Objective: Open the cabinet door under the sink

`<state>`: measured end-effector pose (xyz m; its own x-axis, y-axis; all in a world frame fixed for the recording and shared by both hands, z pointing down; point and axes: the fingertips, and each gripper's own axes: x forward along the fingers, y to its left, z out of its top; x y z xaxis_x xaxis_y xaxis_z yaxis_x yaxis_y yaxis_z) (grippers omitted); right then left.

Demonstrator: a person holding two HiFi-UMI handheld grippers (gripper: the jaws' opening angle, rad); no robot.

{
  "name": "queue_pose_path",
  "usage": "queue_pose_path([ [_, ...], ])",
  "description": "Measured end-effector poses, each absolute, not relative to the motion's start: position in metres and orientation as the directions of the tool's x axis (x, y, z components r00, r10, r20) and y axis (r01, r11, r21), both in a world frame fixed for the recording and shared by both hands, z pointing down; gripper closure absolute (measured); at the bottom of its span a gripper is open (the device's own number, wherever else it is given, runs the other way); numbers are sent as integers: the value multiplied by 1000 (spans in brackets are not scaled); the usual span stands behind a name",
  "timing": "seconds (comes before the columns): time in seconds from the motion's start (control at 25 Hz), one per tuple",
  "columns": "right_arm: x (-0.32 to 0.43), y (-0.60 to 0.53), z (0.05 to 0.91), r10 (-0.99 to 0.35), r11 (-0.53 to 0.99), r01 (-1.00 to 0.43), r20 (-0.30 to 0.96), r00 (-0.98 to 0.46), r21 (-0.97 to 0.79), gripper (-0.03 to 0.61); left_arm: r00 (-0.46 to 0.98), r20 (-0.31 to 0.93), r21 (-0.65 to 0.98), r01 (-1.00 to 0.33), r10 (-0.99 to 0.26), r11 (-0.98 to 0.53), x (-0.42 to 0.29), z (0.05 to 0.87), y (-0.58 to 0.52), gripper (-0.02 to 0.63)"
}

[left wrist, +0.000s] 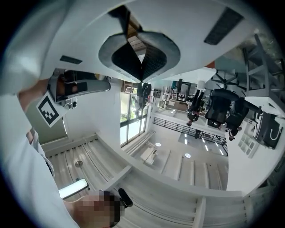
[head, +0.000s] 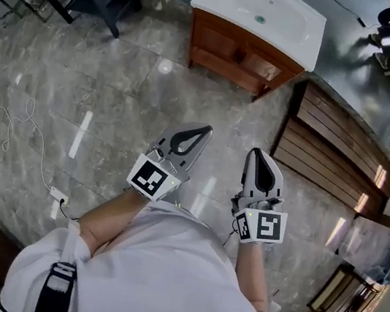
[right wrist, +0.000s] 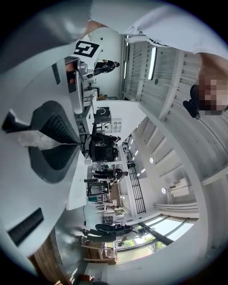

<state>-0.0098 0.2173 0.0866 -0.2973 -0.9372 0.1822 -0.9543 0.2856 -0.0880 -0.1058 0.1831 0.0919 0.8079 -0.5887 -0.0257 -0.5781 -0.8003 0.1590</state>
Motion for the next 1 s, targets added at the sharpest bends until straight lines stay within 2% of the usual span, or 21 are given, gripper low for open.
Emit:
queue_pose_path([
  [0.32,-22,87,83,-936,266,-961,219,-277,-81,545,824,7,196,-557,-567,-807,-116,105,52,595],
  [0.64,12,45,79,-950,227,-971,203,-237,-71,545,837,-13,184,-535,-547,-824,-86,100,13,595],
  [1.0,53,-5,103,-920,330,-942,205,-335,-57,545,738,-1,175,-664,-675,-727,-65,98,-14,595],
])
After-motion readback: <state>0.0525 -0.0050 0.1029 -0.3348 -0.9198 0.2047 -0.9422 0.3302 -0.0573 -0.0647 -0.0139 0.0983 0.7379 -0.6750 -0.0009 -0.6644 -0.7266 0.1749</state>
